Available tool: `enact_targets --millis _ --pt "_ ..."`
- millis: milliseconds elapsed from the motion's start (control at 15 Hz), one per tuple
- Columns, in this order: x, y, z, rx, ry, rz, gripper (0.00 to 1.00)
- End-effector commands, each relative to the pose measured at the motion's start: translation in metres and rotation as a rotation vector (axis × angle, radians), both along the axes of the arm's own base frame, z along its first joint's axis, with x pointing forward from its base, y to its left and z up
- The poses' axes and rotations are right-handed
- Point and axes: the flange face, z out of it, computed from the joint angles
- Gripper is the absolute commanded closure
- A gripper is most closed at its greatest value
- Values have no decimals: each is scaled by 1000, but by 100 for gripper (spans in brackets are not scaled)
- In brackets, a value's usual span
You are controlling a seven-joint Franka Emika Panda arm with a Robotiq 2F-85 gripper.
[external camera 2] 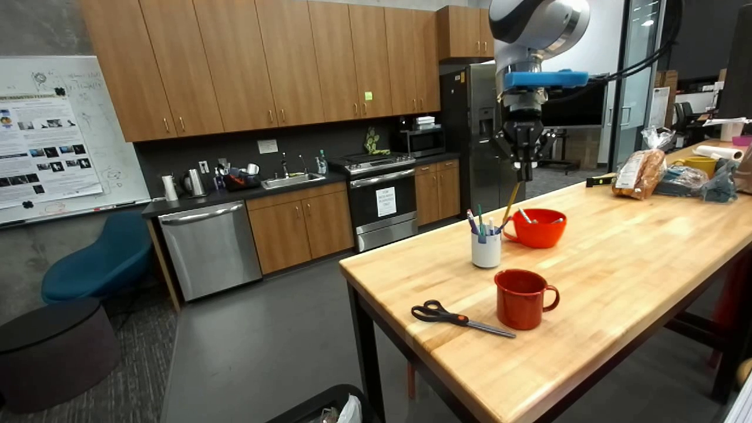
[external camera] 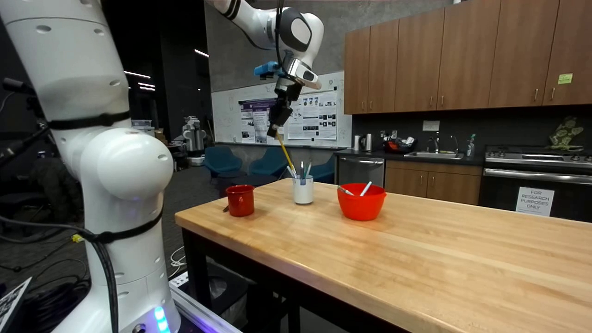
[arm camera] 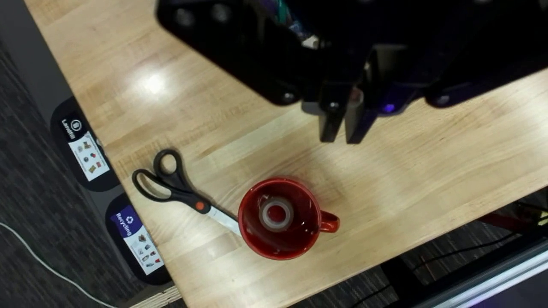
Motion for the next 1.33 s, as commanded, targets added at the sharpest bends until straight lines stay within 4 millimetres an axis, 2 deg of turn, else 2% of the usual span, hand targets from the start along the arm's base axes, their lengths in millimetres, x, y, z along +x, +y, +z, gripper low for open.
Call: enact_targets --millis 0,533,1000,1067,1133,1267 --pt "16 5 -6 17 22 -3 98" --pt "38 15 -15 -1 27 22 98" --pt "60 12 -44 -15 79 12 98" --pt "63 11 -49 -19 89 8 90" --pt "66 9 -52 -22 96 4 65" --pt "72 6 -58 -29 103 -6 63"
